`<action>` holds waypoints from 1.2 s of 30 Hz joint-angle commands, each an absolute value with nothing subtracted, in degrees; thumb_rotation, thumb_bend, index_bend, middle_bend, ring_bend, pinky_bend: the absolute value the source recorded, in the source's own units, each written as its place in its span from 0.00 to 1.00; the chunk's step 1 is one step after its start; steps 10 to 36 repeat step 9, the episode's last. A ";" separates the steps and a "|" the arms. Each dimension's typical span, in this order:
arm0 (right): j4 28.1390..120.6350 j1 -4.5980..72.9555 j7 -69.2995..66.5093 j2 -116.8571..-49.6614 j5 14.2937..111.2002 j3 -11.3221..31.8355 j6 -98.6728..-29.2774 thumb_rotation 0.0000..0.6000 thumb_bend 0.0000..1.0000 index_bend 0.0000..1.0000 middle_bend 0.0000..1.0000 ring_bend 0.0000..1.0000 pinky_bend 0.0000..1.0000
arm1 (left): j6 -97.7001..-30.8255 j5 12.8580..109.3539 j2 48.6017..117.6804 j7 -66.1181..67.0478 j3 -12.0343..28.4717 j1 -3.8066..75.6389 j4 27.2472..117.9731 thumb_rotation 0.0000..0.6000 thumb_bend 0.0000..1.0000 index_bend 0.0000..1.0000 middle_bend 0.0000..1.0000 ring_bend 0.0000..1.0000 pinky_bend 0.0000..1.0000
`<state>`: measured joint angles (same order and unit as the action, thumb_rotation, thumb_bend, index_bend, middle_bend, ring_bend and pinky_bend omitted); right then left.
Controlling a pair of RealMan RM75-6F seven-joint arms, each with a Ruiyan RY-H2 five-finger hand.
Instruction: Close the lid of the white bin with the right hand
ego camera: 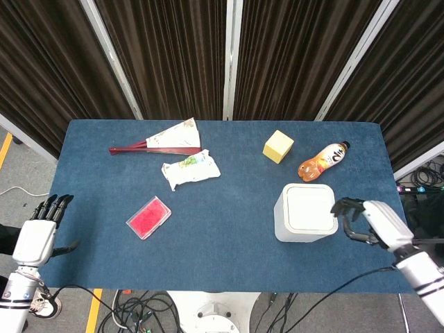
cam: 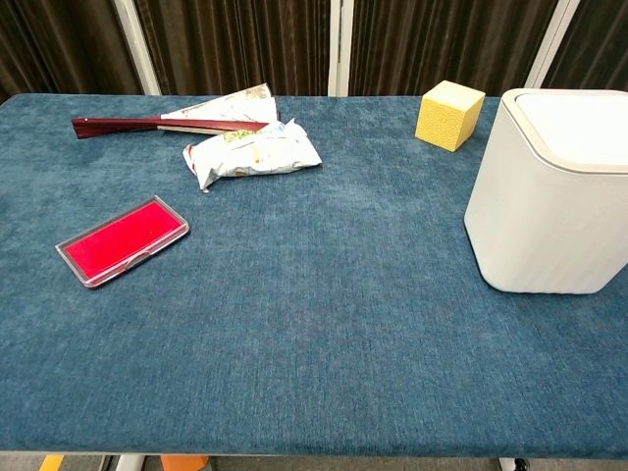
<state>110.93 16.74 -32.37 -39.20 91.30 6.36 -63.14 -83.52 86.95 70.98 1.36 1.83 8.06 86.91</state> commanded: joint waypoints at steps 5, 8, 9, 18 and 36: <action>92.82 1.97 -14.05 -58.22 85.11 2.56 -82.33 0.75 0.48 0.12 0.20 0.08 0.13 | -83.50 86.92 70.88 1.58 1.77 8.02 87.26 1.00 0.07 0.08 0.09 0.04 0.13; 86.04 1.01 -10.39 -64.77 82.82 3.55 -84.63 0.75 0.48 0.01 0.08 0.00 0.02 | -84.08 87.08 71.38 1.39 1.80 7.79 86.83 1.00 0.07 0.08 0.09 0.04 0.13; 83.58 0.86 -8.66 -66.81 82.55 3.96 -85.65 0.75 0.47 0.00 0.04 0.00 0.00 | -84.21 87.13 71.50 1.39 1.77 7.72 86.71 1.00 0.07 0.08 0.09 0.04 0.13; 83.58 0.86 -8.66 -66.81 82.55 3.96 -85.65 0.75 0.47 0.00 0.04 0.00 0.00 | -84.21 87.13 71.50 1.39 1.77 7.72 86.71 1.00 0.07 0.08 0.09 0.04 0.13; 83.58 0.86 -8.66 -66.81 82.55 3.96 -85.65 0.75 0.47 0.00 0.04 0.00 0.00 | -84.21 87.13 71.50 1.39 1.77 7.72 86.71 1.00 0.07 0.08 0.09 0.04 0.13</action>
